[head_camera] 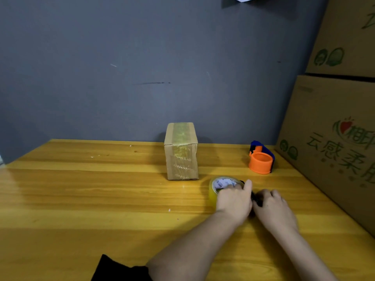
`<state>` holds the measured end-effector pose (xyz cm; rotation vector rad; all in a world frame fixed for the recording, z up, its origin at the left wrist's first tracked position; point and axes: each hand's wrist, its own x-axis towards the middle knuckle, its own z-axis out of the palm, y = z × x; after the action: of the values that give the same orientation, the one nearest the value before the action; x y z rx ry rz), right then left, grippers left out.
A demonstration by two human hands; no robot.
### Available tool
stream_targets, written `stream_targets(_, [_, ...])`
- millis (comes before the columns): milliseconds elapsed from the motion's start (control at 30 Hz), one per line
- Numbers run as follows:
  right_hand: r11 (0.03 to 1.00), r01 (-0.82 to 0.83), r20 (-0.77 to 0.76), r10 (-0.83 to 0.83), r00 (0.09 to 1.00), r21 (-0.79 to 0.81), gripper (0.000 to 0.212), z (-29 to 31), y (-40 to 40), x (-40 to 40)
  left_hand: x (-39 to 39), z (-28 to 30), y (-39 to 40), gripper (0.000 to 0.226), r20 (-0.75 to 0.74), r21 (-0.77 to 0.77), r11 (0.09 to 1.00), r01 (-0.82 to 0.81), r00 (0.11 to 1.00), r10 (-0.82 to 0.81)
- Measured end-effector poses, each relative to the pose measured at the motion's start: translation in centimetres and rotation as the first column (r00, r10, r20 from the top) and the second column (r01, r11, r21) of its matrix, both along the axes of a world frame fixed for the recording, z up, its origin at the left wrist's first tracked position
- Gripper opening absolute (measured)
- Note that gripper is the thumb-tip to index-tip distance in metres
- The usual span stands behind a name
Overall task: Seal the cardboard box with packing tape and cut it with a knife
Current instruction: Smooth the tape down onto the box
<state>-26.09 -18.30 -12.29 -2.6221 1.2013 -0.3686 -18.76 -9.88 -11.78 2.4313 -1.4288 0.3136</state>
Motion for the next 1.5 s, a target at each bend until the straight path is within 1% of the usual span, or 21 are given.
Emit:
stream_targets(67, [0.998, 0.003, 0.023, -0.005, 1.0, 0.059, 0.036, 0.6, -0.5, -0.1, 0.1, 0.3, 0.1, 0.031, -0.019, 0.026, 1.0, 0.0, 1.0, 0.001])
stream_targets(133, [0.996, 0.021, 0.049, -0.025, 0.998, 0.086, 0.033, 1.3, -0.9, -0.2, 0.3, 1.0, 0.4, 0.037, -0.077, 0.086, 0.996, 0.0, 0.997, 0.007])
stream_targets(200, [0.998, 0.035, 0.087, -0.039, 0.995, 0.048, 0.033, 2.2, -1.1, 0.1, 0.5, 1.7, 1.2, 0.053, -0.132, 0.178, 0.983, 0.05, 0.991, -0.026])
stream_targets(267, [0.999, 0.013, 0.162, -0.007, 0.987, -0.033, 0.032, 3.3, -1.1, 0.9, 0.8, 2.6, 2.4, 0.066, -0.131, 0.195, 0.976, 0.095, 0.989, -0.07])
stream_targets(333, [0.993, -0.065, 0.252, 0.087, 0.964, -0.095, 0.029, 4.4, -0.6, 2.2, 1.5, 3.7, 3.9, 0.063, -0.079, 0.117, 0.988, 0.097, 0.993, -0.088])
stream_targets(433, [0.965, -0.209, 0.383, 0.256, 0.888, -0.16, 0.022, 6.1, 1.3, 4.8, 3.8, 5.5, 6.7, 0.04, 0.034, -0.072, 0.996, 0.057, 0.998, -0.055])
stream_targets(467, [0.957, -0.241, 0.435, 0.288, 0.853, -0.16, 0.019, 6.7, 2.2, 5.8, 4.8, 6.0, 7.7, 0.032, 0.033, -0.152, 0.988, 0.033, 0.999, -0.029])
stream_targets(500, [0.951, -0.274, 0.489, 0.308, 0.816, -0.142, 0.017, 7.1, 3.1, 6.8, 5.9, 6.2, 8.7, 0.025, -0.011, -0.239, 0.971, -0.011, 1.0, 0.009])
stream_targets(533, [0.944, -0.315, 0.545, 0.315, 0.777, -0.098, 0.014, 7.3, 4.0, 7.7, 7.0, 6.3, 9.6, 0.019, -0.1, -0.322, 0.943, -0.087, 0.993, 0.057])
stream_targets(567, [0.93, -0.367, 0.597, 0.311, 0.74, -0.03, 0.012, 7.4, 5.0, 8.7, 8.1, 6.3, 10.4, 0.015, -0.226, -0.4, 0.899, -0.179, 0.97, 0.092])
stream_targets(633, [0.88, -0.459, 0.674, 0.268, 0.688, 0.118, 0.019, 7.4, 6.9, 10.2, 9.8, 6.0, 11.7, 0.009, -0.446, -0.537, 0.774, -0.337, 0.892, 0.078])
stream_targets(667, [0.855, -0.486, 0.701, 0.234, 0.674, 0.182, 0.022, 7.2, 7.7, 10.8, 10.4, 5.8, 12.2, 0.009, -0.48, -0.583, 0.719, -0.379, 0.874, 0.071])
stream_targets(700, [0.831, -0.502, 0.722, 0.192, 0.664, 0.241, 0.024, 7.1, 8.4, 11.3, 10.8, 5.7, 12.6, 0.011, -0.471, -0.613, 0.684, -0.395, 0.878, 0.086])
stream_targets(767, [0.799, -0.501, 0.742, 0.105, 0.662, 0.334, 0.02, 6.6, 9.6, 12.1, 11.6, 5.7, 13.3, 0.016, -0.378, -0.644, 0.665, -0.379, 0.913, 0.155])
stream_targets(833, [0.772, -0.475, 0.74, 0.011, 0.673, 0.421, 0.015, 5.9, 10.6, 12.7, 12.5, 6.1, 13.7, 0.029, -0.23, -0.629, 0.705, -0.329, 0.944, 0.236])
stream_targets(900, [0.715, -0.471, 0.732, -0.083, 0.677, 0.517, 0.017, 5.1, 11.4, 13.0, 13.5, 6.5, 13.8, 0.044, -0.104, -0.546, 0.791, -0.277, 0.959, 0.264])
stream_targets(1000, [0.575, -0.478, 0.694, -0.233, 0.681, 0.663, 0.023, 4.5, 12.2, 13.1, 14.6, 7.1, 13.7, 0.066, -0.042, -0.354, 0.911, -0.211, 0.977, 0.21])
stream_targets(1067, [0.499, -0.487, 0.669, -0.296, 0.682, 0.717, 0.026, 4.5, 12.4, 13.2, 15.0, 7.2, 13.6, 0.072, -0.017, -0.238, 0.955, -0.177, 0.984, 0.178])
stream_targets(1167, [0.414, -0.502, 0.641, -0.346, 0.685, 0.76, 0.035, 4.6, 12.4, 13.5, 15.3, 7.0, 13.4, 0.073, -0.033, -0.129, 0.983, -0.134, 0.991, 0.131])
stream_targets(1267, [0.349, -0.516, 0.621, -0.371, 0.69, 0.782, 0.037, 4.6, 12.5, 13.8, 15.6, 6.3, 13.2, 0.074, -0.08, -0.138, 0.983, -0.123, 0.99, 0.112])
stream_targets(1500, [0.276, -0.533, 0.597, -0.458, 0.658, 0.8, 0.031, 4.2, 12.5, 13.9, 15.8, 5.9, 12.9, 0.078, -0.1, -0.145, 0.984, -0.106, 0.991, 0.092])
